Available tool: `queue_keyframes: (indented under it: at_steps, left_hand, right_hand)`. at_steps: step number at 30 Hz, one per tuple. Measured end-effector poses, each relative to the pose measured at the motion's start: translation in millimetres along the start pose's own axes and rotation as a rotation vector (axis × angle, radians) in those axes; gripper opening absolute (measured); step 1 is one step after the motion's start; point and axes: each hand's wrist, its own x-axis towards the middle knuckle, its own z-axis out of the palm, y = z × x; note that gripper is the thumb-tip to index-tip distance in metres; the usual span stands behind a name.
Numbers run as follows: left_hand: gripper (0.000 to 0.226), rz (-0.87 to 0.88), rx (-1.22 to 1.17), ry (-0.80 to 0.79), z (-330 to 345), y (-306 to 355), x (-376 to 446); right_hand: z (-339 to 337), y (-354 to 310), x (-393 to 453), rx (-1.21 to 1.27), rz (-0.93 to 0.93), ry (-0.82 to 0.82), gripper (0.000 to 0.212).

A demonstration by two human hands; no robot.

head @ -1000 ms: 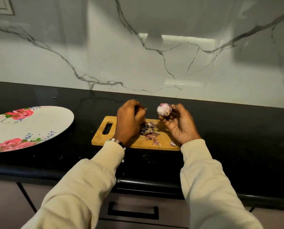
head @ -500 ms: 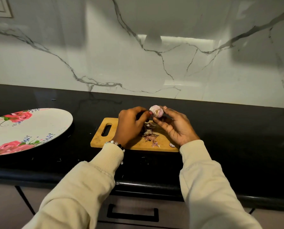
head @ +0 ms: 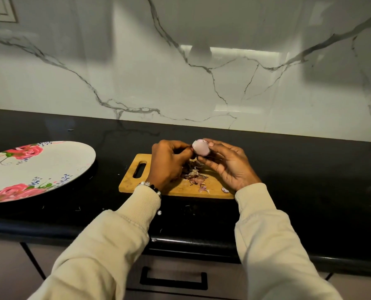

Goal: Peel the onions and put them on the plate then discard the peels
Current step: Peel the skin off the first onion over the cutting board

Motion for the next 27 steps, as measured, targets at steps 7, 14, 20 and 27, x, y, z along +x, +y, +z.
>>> queue_keyframes:
  at_steps: [7, 14, 20, 27]
  left_hand:
    - [0.014, -0.075, -0.068, 0.047, 0.3, 3.4, 0.1]
    - [0.009, -0.112, -0.174, 0.032, 0.3, 1.7, 1.0]
    - [0.005, -0.053, 0.002, 0.077, 1.3, -0.8, 0.8]
    - [0.009, 0.180, 0.393, 0.102, 2.9, -3.7, 0.4]
  right_hand:
    - [0.9, 1.0, 0.5, 0.022, 0.003, 0.028, 0.013]
    - [-2.1, 2.0, 3.2, 0.015, -0.022, 0.051, 0.015]
    - [-0.3, 3.1, 1.8, -0.064, -0.020, 0.055, 0.013]
    - [3.1, 1.9, -0.6, -0.038, -0.003, 0.030, 0.013]
